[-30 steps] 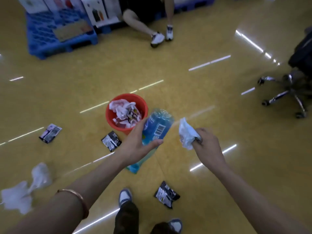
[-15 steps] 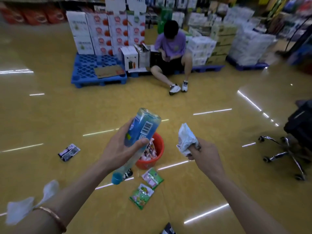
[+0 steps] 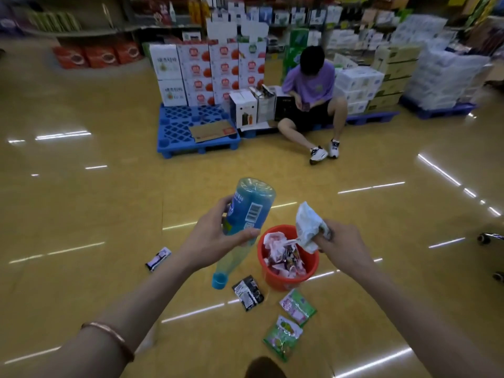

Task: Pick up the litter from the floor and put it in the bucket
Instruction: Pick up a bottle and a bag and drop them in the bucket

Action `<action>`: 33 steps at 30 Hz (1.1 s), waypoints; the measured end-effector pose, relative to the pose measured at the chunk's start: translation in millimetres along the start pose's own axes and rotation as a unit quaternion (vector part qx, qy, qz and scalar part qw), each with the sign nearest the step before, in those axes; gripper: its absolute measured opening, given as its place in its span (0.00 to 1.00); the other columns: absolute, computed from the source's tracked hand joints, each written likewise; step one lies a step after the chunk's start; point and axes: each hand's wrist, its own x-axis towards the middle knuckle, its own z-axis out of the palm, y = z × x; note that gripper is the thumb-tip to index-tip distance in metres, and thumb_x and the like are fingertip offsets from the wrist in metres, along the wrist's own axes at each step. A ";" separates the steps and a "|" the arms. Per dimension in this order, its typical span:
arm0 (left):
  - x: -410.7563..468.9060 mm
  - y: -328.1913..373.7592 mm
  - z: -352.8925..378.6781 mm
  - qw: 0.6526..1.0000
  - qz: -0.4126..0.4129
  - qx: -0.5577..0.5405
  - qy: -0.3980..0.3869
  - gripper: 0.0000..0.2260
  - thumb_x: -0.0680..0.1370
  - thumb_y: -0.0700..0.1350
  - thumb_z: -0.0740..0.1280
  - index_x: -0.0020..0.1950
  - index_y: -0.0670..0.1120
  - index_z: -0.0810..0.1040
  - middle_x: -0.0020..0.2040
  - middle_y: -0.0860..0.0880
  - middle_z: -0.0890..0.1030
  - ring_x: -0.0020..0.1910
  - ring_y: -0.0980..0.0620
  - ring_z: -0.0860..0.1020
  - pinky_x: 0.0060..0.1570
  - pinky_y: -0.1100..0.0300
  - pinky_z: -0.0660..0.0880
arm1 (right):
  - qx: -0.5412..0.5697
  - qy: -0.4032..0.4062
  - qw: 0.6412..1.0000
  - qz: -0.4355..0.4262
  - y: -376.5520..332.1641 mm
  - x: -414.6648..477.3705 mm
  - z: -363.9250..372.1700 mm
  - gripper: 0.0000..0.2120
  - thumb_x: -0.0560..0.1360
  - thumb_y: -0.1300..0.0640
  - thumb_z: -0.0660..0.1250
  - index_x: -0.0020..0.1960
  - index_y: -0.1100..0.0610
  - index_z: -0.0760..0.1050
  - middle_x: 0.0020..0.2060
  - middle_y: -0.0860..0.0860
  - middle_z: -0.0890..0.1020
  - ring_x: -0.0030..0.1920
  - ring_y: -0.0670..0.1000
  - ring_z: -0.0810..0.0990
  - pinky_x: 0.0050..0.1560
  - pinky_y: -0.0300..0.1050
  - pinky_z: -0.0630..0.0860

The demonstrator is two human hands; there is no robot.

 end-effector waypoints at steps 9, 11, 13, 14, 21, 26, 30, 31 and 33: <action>108.1 -23.4 -8.9 0.998 0.018 0.046 -0.040 0.36 0.68 0.58 0.72 0.72 0.52 0.61 0.59 0.58 0.72 0.56 0.57 0.73 0.58 0.55 0.75 | 0.000 0.036 0.999 -0.011 -8.6 103.3 22.6 0.05 0.74 0.60 0.66 0.40 0.60 0.77 0.33 0.57 0.82 0.37 0.59 0.81 0.41 0.55 0.77; 140.0 -22.6 -5.7 0.996 0.019 0.060 -0.071 0.36 0.69 0.58 0.72 0.72 0.52 0.60 0.60 0.58 0.71 0.56 0.57 0.73 0.57 0.57 0.74 | 0.001 0.045 0.999 0.007 -4.4 122.1 21.9 0.07 0.74 0.60 0.66 0.38 0.60 0.76 0.33 0.57 0.81 0.37 0.58 0.80 0.40 0.52 0.75; 168.2 -20.4 -1.2 0.991 0.019 0.073 -0.112 0.36 0.69 0.57 0.72 0.72 0.52 0.59 0.61 0.56 0.72 0.57 0.58 0.73 0.56 0.60 0.73 | -0.004 0.045 0.998 0.041 4.9 139.9 18.8 0.07 0.74 0.59 0.65 0.38 0.61 0.75 0.32 0.56 0.80 0.34 0.56 0.77 0.37 0.50 0.72; 181.7 -18.9 0.6 0.989 0.020 0.078 -0.125 0.36 0.70 0.56 0.72 0.72 0.52 0.58 0.62 0.56 0.71 0.56 0.58 0.73 0.54 0.62 0.72 | -0.005 0.044 0.997 0.060 10.1 149.3 16.2 0.08 0.74 0.59 0.65 0.38 0.61 0.75 0.31 0.56 0.79 0.33 0.55 0.74 0.35 0.48 0.70; 264.1 -21.1 13.2 0.980 0.029 0.096 -0.174 0.35 0.67 0.53 0.76 0.69 0.51 0.64 0.62 0.54 0.73 0.57 0.56 0.74 0.55 0.61 0.74 | 0.020 0.073 0.990 0.118 32.6 187.9 -6.3 0.08 0.75 0.62 0.63 0.37 0.56 0.72 0.30 0.47 0.74 0.31 0.48 0.70 0.29 0.39 0.63; 317.8 7.6 45.1 0.969 0.077 0.104 -0.211 0.36 0.68 0.54 0.75 0.70 0.52 0.62 0.59 0.59 0.71 0.50 0.62 0.71 0.44 0.71 0.69 | 0.033 0.154 0.978 0.139 48.7 198.8 -36.6 0.03 0.76 0.59 0.64 0.43 0.56 0.73 0.32 0.46 0.74 0.33 0.49 0.72 0.30 0.33 0.66; 355.5 17.9 83.8 0.951 0.120 0.095 -0.268 0.32 0.70 0.57 0.71 0.70 0.53 0.62 0.55 0.64 0.72 0.53 0.60 0.74 0.42 0.71 0.70 | 0.028 0.202 0.960 0.192 72.1 192.6 -46.2 0.03 0.75 0.60 0.64 0.42 0.56 0.73 0.33 0.50 0.76 0.36 0.52 0.72 0.31 0.36 0.64; 363.7 16.1 93.2 0.947 0.126 0.094 -0.281 0.33 0.71 0.58 0.70 0.71 0.53 0.61 0.54 0.65 0.73 0.53 0.62 0.75 0.42 0.71 0.71 | 0.029 0.206 0.954 0.214 78.9 190.3 -44.9 0.04 0.75 0.61 0.64 0.41 0.56 0.72 0.33 0.51 0.76 0.36 0.53 0.73 0.32 0.33 0.67; 380.1 11.4 109.9 0.940 0.128 0.086 -0.304 0.34 0.72 0.58 0.69 0.73 0.52 0.59 0.52 0.64 0.74 0.47 0.67 0.75 0.39 0.74 0.71 | 0.038 0.213 0.942 0.256 92.9 187.2 -38.2 0.04 0.74 0.61 0.65 0.42 0.61 0.74 0.34 0.53 0.79 0.38 0.56 0.78 0.40 0.40 0.76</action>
